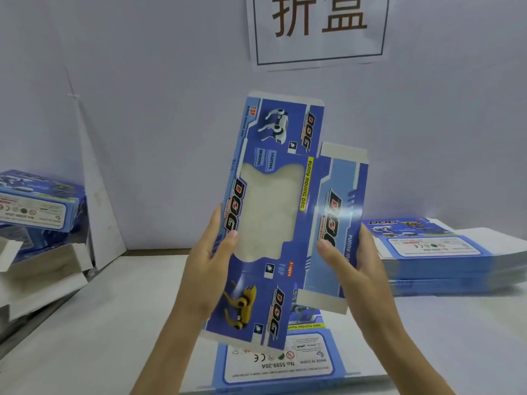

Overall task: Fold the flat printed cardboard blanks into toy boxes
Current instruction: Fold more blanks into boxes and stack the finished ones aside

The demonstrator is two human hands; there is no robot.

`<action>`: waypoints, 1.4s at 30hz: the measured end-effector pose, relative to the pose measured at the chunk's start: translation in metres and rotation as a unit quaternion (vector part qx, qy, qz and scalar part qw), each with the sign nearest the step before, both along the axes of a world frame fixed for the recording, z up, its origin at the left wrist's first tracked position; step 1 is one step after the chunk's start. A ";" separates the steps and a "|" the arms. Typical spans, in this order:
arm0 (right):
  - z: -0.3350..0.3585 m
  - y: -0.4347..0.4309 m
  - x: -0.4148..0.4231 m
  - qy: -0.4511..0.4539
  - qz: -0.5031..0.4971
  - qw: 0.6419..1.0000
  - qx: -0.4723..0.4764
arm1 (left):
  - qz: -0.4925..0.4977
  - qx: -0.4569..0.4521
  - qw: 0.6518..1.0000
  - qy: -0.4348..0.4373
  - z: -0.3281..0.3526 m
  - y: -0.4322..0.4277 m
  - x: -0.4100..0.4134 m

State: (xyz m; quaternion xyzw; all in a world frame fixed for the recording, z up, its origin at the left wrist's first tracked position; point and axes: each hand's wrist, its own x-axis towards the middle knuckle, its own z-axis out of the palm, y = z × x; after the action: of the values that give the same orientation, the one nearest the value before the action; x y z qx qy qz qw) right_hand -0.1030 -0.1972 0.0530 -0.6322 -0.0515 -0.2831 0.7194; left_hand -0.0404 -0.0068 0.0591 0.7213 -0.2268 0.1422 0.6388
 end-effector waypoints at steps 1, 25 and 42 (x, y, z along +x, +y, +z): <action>0.000 0.000 0.000 -0.001 -0.002 1.000 0.002 | -0.004 -0.006 1.000 0.004 0.000 -0.002 0.000; -0.003 -0.035 0.006 0.085 0.102 0.990 -0.038 | -0.101 -0.009 0.979 0.174 -0.006 -0.002 0.000; 0.004 -0.046 -0.003 0.143 0.180 0.971 -0.072 | -0.098 -0.132 0.974 0.159 0.005 0.002 -0.007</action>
State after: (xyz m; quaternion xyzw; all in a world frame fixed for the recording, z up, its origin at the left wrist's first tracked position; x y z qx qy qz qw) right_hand -0.1057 -0.2428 0.0571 -0.6963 -0.0809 -0.0511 0.7113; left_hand -0.0471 -0.0043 0.0637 0.6182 -0.1710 -0.0085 0.7671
